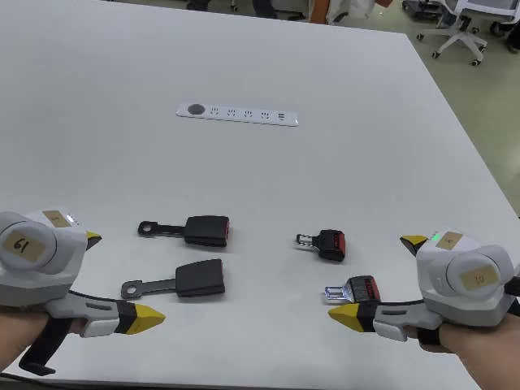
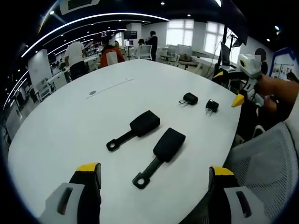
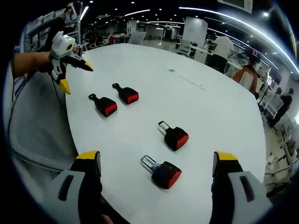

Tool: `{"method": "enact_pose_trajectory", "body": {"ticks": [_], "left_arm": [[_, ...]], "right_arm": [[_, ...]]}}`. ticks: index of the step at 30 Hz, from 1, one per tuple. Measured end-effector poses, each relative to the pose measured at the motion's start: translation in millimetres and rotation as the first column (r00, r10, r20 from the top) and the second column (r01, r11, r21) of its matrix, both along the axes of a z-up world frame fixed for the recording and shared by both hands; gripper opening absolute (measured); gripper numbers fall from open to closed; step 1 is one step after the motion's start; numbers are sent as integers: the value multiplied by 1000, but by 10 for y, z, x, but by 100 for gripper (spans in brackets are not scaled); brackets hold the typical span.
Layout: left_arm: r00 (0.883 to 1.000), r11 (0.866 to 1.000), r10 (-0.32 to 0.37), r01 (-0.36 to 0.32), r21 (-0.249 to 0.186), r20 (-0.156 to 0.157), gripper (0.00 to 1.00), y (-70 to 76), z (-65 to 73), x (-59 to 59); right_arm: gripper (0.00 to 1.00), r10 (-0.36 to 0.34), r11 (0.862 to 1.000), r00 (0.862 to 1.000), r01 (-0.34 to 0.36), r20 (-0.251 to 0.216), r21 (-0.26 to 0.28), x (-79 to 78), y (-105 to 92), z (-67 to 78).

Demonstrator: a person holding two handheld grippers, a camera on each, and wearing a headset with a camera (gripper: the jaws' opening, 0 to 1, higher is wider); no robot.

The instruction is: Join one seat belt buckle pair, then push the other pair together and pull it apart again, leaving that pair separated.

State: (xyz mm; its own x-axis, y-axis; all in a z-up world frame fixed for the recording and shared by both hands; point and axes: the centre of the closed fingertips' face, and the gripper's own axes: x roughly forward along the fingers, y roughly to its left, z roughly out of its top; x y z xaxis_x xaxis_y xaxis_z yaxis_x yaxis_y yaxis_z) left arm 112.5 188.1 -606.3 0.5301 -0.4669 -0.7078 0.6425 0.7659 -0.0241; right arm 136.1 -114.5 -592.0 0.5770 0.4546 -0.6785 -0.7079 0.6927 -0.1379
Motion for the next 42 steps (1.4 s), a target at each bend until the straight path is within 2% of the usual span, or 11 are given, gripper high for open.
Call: {"method": "enact_pose_trajectory", "body": {"ticks": [9,16,24,27,29,32,35,37,42], "left_arm": [[1000,1000,31,-30,7,-8,100,49,-37,40],[1000,1000,20,-20,6,-15,98,43,-69,78],[1000,1000,12,-12,9,-10,100,24,-21,84],[1000,1000,18,-17,21,-21,99,47,-41,69],[999,1000,23,-22,16,-39,98,40,-53,42],[999,1000,22,-21,13,-44,97,28,-62,31],[999,1000,20,-20,9,-41,97,15,-66,31],[999,1000,16,-16,10,-28,99,11,-60,43],[1000,1000,12,-12,5,-27,100,12,-62,44]], "right_arm": [[100,-22,1000,1000,22,-18,5,6,-31,-51],[100,-35,999,999,35,-18,12,37,-72,-83],[99,-23,1000,999,23,-26,6,6,-57,-133],[99,-23,1000,999,23,-26,13,13,-48,-134],[99,-25,1000,999,26,-28,18,15,-39,-130],[98,-23,1000,999,23,-28,20,9,-21,-114],[98,-20,1000,999,20,-27,14,-9,-18,-89],[98,-19,1000,999,19,-29,11,-26,-15,-85],[98,-21,1000,999,21,-31,8,-49,-11,-91]]}}
